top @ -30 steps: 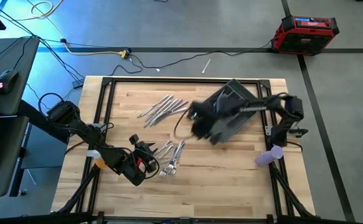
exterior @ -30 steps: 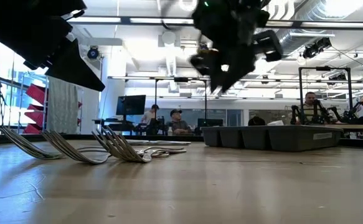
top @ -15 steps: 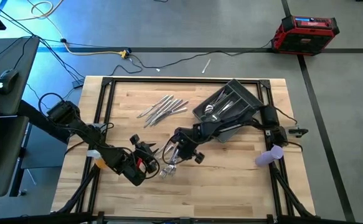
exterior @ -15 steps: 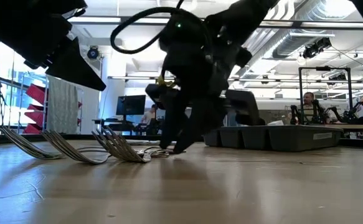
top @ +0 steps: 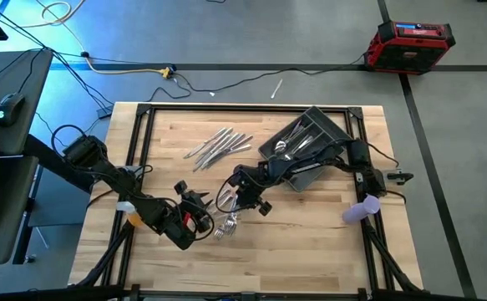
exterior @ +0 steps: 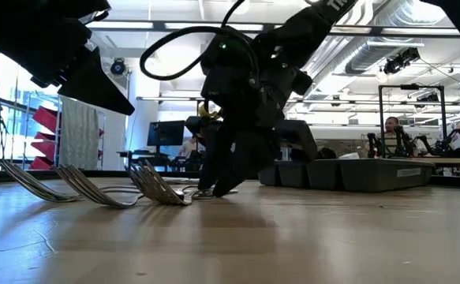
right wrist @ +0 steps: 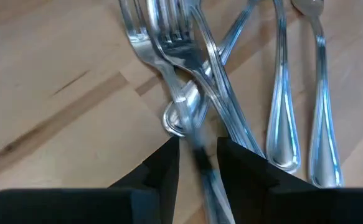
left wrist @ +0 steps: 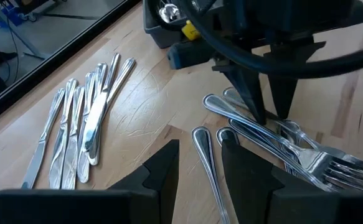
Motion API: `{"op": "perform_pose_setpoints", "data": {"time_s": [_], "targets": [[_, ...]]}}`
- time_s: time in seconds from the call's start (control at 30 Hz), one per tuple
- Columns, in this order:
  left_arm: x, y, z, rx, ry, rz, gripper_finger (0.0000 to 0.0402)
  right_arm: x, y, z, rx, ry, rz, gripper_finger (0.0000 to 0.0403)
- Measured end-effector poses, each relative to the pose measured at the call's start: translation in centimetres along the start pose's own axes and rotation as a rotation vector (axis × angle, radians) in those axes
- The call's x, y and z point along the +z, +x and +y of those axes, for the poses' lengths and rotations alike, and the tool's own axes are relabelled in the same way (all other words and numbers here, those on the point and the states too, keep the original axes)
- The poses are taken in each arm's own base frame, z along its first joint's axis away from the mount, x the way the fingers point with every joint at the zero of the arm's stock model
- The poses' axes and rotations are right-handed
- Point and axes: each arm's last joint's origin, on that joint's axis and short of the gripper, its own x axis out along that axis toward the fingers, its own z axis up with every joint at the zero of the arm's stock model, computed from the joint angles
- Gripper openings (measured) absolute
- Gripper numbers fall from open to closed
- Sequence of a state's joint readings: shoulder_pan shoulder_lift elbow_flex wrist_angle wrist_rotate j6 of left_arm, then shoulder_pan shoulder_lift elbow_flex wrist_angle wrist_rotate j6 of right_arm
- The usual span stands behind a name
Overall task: Sort silverware
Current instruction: Put the fork in the silverware tray
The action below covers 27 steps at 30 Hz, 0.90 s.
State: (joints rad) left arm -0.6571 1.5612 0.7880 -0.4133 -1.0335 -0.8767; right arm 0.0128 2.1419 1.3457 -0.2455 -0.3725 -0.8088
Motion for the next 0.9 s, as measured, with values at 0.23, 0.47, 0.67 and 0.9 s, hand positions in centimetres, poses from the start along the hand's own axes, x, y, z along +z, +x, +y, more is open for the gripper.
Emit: {"op": "perform_pose_setpoints", "data": {"time_s": [0.23,0.47,0.67,0.9], "targets": [[0.0,0.0,0.0,-0.001,0.000,0.000,0.0103,-0.1,0.7,0.3,0.015,0.025,0.008,0.0069],[0.0,0.0,0.0,-0.003,0.006,0.003,0.0104,0.9,-1.4,1.5,0.073,0.120,0.057,0.0010],[0.0,0.0,0.0,-0.008,0.006,0.009,0.0104,2.3,-7.0,2.3,0.070,0.146,0.119,0.0003],[0.0,0.0,-0.1,-0.012,0.001,0.009,0.0103,0.4,-15.0,1.8,0.047,0.182,0.213,0.0001]]}}
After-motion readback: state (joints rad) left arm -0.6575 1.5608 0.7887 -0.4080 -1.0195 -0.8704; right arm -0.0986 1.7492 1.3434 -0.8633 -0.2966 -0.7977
